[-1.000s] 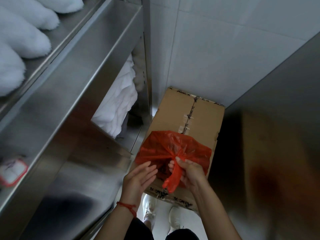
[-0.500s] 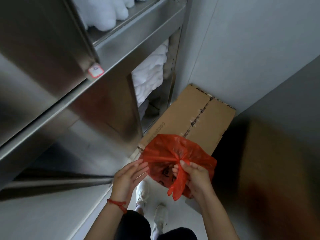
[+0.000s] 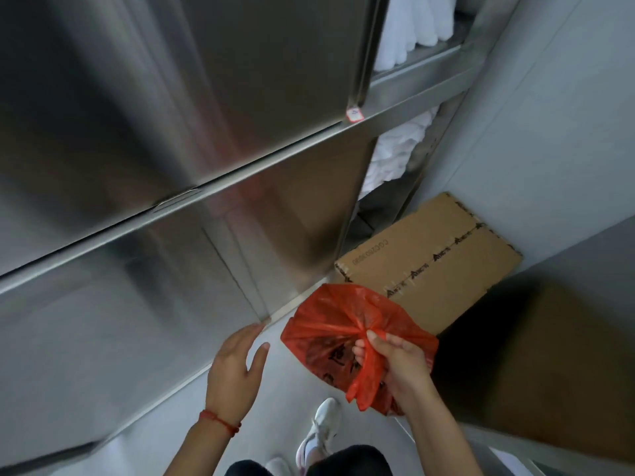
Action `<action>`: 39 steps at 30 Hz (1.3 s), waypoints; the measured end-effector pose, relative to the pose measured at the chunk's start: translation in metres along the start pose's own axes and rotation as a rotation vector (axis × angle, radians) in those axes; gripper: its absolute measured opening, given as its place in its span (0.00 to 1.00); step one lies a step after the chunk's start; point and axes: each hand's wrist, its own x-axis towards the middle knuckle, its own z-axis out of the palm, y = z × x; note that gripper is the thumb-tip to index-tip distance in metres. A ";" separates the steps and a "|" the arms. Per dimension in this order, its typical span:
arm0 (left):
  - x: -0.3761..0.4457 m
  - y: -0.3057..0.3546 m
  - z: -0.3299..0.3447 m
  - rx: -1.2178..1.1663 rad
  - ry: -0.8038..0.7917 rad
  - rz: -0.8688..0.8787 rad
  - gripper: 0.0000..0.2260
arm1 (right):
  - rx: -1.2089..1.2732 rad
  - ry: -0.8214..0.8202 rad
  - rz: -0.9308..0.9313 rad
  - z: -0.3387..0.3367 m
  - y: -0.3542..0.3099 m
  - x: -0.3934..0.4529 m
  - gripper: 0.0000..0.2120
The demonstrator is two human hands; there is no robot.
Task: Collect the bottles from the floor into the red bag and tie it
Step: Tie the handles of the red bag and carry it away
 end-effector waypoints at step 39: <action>-0.401 -0.064 -0.073 0.109 0.621 -0.879 0.34 | -0.915 -0.924 0.167 0.102 0.188 -0.197 0.07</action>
